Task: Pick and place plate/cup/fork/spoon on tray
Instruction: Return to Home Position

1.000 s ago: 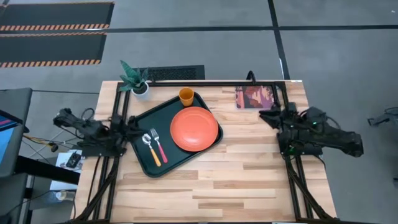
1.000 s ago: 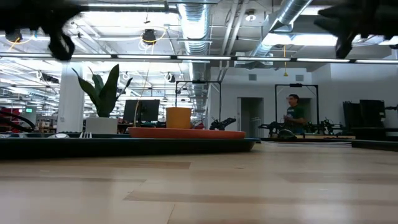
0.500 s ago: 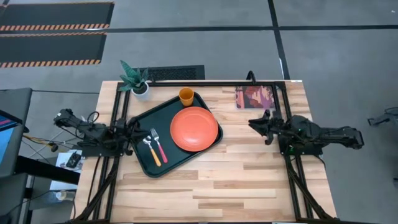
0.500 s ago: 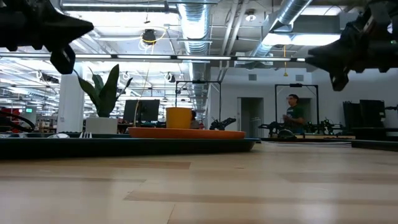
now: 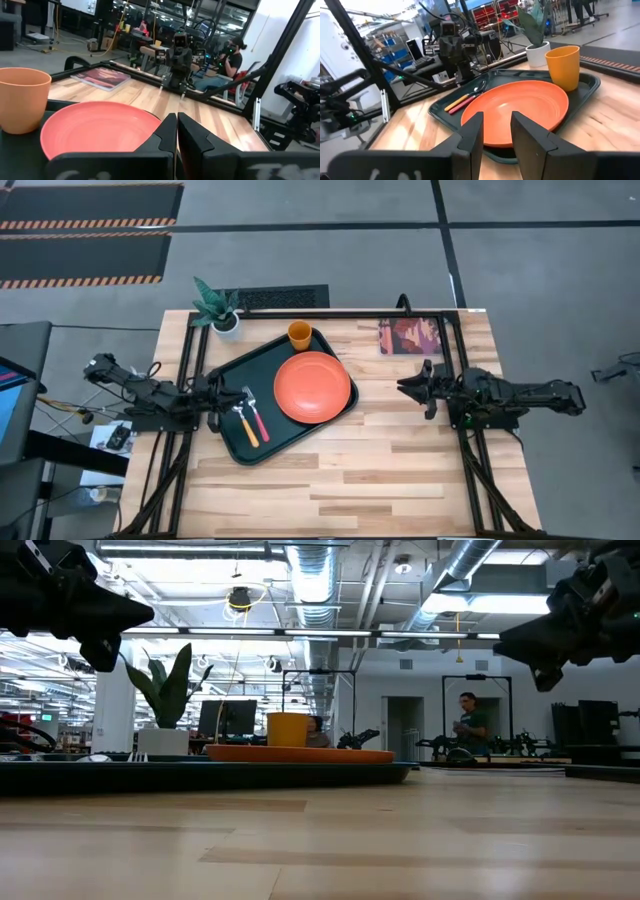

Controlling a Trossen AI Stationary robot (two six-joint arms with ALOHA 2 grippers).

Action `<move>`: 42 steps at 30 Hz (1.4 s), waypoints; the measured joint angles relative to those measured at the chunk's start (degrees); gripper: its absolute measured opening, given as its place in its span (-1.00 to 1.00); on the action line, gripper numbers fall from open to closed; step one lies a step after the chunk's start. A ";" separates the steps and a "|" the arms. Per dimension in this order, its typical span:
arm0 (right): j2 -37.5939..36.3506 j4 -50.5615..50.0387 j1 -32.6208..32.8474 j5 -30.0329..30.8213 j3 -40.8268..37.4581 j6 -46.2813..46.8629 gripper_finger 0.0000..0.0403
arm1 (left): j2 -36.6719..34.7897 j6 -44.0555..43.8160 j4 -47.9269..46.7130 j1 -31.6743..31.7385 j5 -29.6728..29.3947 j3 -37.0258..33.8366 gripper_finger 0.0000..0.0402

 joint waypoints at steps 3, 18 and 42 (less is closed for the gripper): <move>-0.01 -0.09 0.00 0.00 -0.02 -1.51 -0.39 | -0.02 -0.09 -0.04 0.00 0.00 0.02 -1.00; 0.01 -0.05 0.00 0.03 -0.06 -1.59 -0.39 | -0.02 -0.33 -0.21 0.00 0.00 0.09 -1.00; 0.01 0.02 0.00 0.07 -0.10 -1.55 -0.39 | -0.02 -0.31 -0.24 -0.02 0.03 0.11 -1.00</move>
